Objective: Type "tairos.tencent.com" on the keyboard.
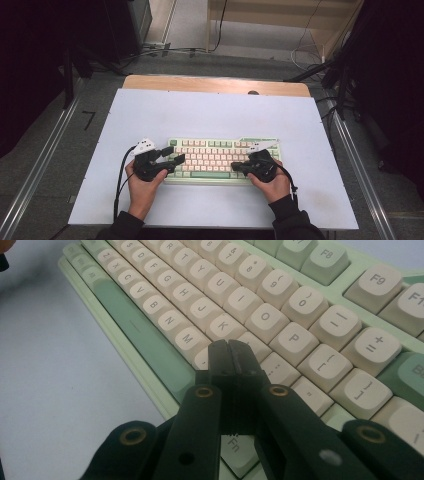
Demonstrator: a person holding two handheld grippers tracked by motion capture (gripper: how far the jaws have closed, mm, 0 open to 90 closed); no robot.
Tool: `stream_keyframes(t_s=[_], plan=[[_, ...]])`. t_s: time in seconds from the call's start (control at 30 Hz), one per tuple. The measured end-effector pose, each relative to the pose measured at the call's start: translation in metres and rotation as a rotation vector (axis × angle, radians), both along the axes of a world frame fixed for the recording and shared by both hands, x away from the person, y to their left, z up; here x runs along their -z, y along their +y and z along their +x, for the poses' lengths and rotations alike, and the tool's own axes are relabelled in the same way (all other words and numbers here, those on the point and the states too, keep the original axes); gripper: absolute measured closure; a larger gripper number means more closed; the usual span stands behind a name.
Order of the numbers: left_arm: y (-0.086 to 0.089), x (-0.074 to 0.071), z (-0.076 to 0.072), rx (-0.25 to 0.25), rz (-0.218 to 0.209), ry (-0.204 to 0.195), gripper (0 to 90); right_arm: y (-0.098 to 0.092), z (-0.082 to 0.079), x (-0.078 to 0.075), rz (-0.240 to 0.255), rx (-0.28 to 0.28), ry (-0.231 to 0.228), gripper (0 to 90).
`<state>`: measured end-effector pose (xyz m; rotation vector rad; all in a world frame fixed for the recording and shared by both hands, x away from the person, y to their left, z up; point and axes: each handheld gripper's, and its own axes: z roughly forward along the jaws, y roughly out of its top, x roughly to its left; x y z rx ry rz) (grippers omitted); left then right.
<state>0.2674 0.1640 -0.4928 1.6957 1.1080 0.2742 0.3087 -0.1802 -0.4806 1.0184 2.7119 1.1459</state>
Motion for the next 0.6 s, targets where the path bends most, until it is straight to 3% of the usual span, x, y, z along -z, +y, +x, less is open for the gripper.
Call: stream_keyframes(t_s=[0.1,0.23,0.3,0.47,0.53,0.6], plan=[[0.000,0.001,0.000,0.004,0.004,0.003,40.0,0.000,0.001,0.002,-0.018,0.000,0.000,87.3],[0.000,0.000,-0.001,0.005,0.000,-0.002,40.3,0.000,0.000,0.002,-0.007,0.006,-0.001,87.3],[-0.001,0.000,0.000,0.007,0.001,0.001,40.3,-0.002,-0.001,-0.002,0.037,0.011,-0.018,87.3],[-0.001,0.000,0.000,0.007,0.001,0.000,40.5,-0.019,-0.004,-0.019,0.208,0.058,-0.097,85.9],[-0.001,0.001,0.000,0.009,0.002,0.001,40.6,-0.024,-0.004,-0.023,0.241,0.066,-0.109,84.6],[-0.002,0.000,0.000,0.009,0.004,0.000,40.7,-0.026,-0.004,-0.024,0.254,0.085,-0.122,77.6]])
